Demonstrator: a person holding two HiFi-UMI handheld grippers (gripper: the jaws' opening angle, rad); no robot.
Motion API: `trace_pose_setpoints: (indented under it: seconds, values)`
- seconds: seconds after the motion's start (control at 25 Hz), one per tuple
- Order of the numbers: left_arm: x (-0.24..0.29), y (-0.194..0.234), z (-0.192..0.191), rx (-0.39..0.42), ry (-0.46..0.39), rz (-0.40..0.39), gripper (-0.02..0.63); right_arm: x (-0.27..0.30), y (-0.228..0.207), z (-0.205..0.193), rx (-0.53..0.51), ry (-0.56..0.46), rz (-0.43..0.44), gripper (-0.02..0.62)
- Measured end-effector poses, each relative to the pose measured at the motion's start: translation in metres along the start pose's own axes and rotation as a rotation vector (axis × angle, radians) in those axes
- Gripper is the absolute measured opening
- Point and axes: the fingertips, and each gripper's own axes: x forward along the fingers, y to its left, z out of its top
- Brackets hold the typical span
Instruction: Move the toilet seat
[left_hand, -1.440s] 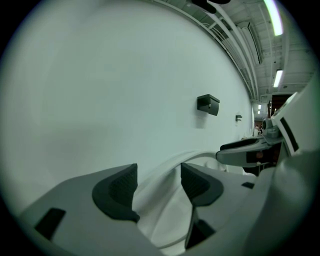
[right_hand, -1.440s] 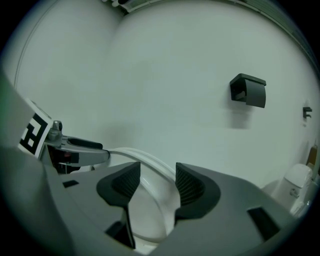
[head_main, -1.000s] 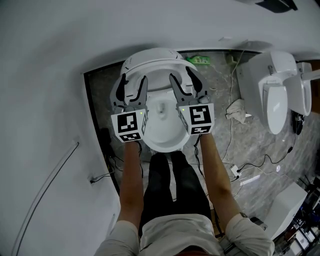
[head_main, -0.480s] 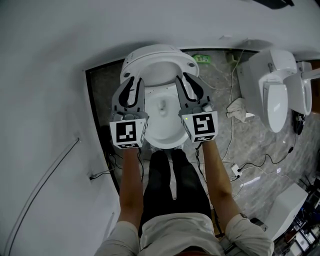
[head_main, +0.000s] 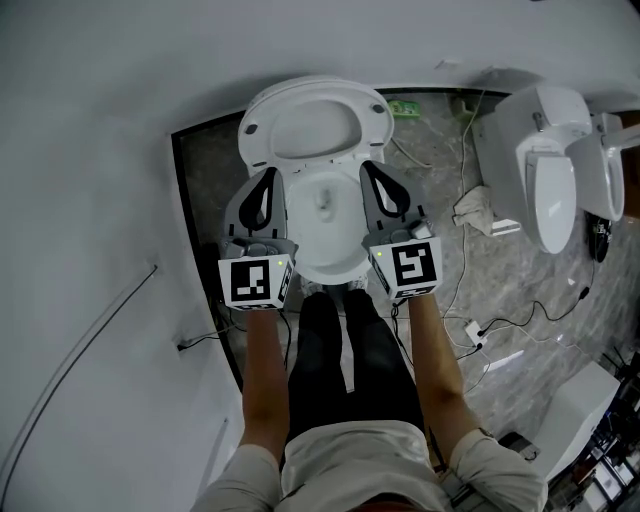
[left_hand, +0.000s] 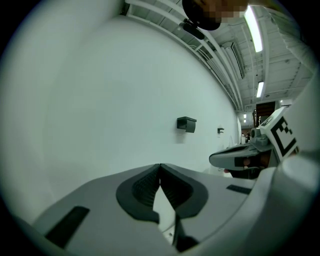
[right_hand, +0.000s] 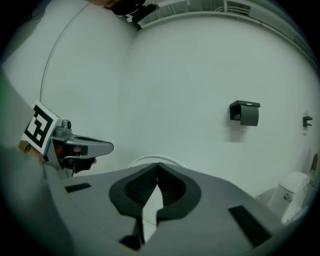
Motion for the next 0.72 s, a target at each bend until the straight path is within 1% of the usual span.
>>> trace_pose_setpoints:
  seconds: [0.32, 0.72]
  values:
    - [-0.036, -0.028, -0.011, 0.024, 0.039, -0.031, 0.023, -0.042, 0.019, -0.009, 0.029, 0.017, 0.021, 0.02]
    - [-0.054, -0.042, -0.005, 0.024, 0.029, -0.043, 0.023, -0.064, 0.024, -0.004, 0.014, 0.012, 0.024, 0.02]
